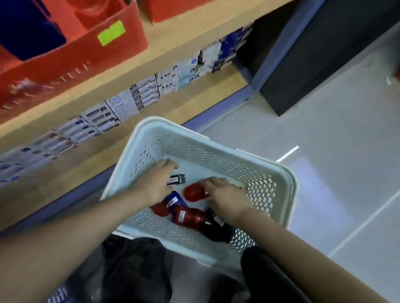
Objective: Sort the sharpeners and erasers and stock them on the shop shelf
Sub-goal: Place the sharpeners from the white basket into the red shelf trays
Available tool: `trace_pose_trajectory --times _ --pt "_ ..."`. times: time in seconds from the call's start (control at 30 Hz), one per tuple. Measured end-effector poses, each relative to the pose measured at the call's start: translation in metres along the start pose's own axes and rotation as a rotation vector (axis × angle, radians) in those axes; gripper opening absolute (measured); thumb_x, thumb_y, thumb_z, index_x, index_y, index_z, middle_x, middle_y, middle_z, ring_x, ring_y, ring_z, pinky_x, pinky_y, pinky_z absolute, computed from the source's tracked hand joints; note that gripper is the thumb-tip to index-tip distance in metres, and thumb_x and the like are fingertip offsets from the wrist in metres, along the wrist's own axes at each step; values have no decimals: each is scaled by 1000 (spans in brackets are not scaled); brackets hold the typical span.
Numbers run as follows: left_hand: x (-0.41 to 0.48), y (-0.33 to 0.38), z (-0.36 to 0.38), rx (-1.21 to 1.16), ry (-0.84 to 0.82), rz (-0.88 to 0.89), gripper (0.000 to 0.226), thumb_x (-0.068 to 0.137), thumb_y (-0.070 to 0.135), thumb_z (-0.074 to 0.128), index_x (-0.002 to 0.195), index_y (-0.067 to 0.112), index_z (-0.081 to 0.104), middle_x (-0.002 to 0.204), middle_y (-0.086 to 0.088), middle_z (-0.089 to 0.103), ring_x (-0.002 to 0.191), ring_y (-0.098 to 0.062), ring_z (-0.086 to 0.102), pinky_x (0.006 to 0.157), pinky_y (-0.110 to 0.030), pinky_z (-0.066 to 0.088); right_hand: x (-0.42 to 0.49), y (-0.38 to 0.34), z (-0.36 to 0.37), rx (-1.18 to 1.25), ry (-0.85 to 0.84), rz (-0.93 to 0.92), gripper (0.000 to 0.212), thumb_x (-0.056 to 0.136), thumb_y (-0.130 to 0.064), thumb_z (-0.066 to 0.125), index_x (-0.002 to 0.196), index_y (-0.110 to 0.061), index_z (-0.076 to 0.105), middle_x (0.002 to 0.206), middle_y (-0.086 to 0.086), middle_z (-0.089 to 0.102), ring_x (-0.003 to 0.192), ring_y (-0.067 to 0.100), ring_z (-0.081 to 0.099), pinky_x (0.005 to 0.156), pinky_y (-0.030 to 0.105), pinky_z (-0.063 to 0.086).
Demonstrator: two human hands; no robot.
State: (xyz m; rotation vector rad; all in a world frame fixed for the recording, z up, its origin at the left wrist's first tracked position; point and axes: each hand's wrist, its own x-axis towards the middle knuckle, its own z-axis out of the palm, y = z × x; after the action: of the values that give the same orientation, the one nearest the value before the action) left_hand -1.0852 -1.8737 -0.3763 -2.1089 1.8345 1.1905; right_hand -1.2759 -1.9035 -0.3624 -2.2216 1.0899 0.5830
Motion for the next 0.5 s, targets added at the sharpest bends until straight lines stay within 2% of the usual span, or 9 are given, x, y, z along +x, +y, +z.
trace_pose_trajectory --times 0.1,0.2,0.27,0.33,0.4,0.47,0.5 --pt "10 -2 14 86 1 -31 57 86 6 61 137 10 37 139 -11 39 127 -27 41 105 -34 34 18 0 13 -47 46 -16 51 95 -15 44 143 -15 30 148 7 30 132 27 31 106 38 30" --pt "12 -5 26 161 73 -14 48 88 6 57 133 10 41 133 -11 42 121 -26 44 102 -36 38 30 1 22 -67 82 -19 48 94 -12 43 141 -15 32 144 9 31 128 30 33 105 38 32" --pt "14 -5 29 149 120 -17 39 90 10 56 128 10 46 129 -11 47 117 -26 46 99 -35 39 33 0 23 -99 98 -1 45 94 -12 43 138 -14 34 140 12 33 127 31 34 104 39 31" --pt "15 -4 28 82 150 -35 41 91 14 57 129 8 45 129 -13 48 118 -27 48 98 -34 38 35 -2 25 -89 87 27 44 93 -12 45 136 -11 35 138 13 34 126 32 34 103 39 32" --pt "11 -1 22 75 205 -8 47 90 19 61 131 6 43 130 -14 45 120 -28 46 101 -34 37 34 -4 25 21 56 106 46 90 -15 50 134 -9 35 135 14 37 124 31 37 99 39 36" --pt "6 3 18 162 286 127 42 89 26 62 124 8 49 122 -10 49 114 -26 48 98 -35 38 30 -2 22 187 20 223 47 89 -17 52 132 -7 35 133 15 42 122 31 42 96 38 38" --pt "3 6 18 175 273 202 38 88 30 62 119 11 52 118 -7 50 109 -24 51 94 -34 40 28 0 21 260 -1 276 47 89 -17 52 131 -5 36 132 16 43 122 32 44 97 37 38"
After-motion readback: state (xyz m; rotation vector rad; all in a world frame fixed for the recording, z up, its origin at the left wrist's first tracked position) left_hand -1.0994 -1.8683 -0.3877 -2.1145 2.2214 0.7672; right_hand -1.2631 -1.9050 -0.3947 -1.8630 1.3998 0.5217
